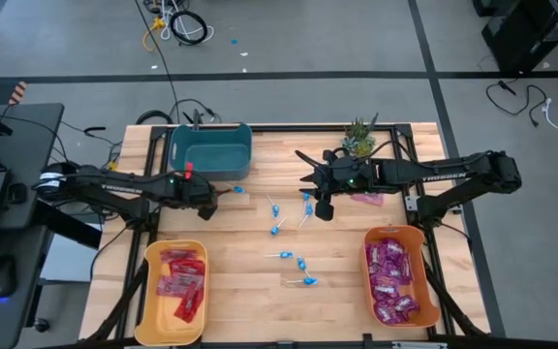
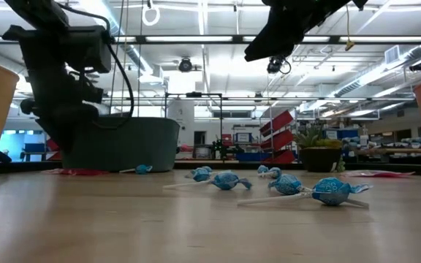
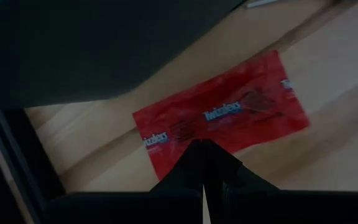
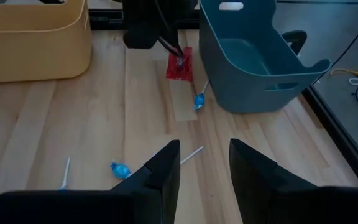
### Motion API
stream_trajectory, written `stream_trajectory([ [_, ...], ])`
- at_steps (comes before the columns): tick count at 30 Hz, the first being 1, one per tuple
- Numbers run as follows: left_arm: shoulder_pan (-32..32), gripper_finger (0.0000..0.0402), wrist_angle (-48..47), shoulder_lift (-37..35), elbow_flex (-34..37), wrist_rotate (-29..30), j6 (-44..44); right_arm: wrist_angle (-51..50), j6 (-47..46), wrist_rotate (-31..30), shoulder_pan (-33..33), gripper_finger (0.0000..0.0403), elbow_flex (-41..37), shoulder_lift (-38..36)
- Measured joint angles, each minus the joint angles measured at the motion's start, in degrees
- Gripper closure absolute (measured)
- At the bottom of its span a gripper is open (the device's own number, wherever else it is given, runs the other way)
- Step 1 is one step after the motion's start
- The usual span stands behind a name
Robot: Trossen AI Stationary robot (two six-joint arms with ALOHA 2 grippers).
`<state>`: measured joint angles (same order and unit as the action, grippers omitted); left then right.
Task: Sort candy
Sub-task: Put the red candy into the yellow bin
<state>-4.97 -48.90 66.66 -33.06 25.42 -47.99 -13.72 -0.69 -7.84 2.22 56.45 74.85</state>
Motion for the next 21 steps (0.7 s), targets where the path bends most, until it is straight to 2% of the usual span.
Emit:
stream_trajectory([
  [10, 0.0, 0.0401, 6.8, 5.2, 0.0, 0.5, 2.9, 0.0, 0.0, 0.0, 0.0, 0.0279, 0.0, 0.0],
  [21, 0.0, 0.0401, 7.4, 9.2, 0.0, 0.5, 2.5, 0.0, 0.0, 0.0, 0.0, 0.0279, 0.0, 0.0],
])
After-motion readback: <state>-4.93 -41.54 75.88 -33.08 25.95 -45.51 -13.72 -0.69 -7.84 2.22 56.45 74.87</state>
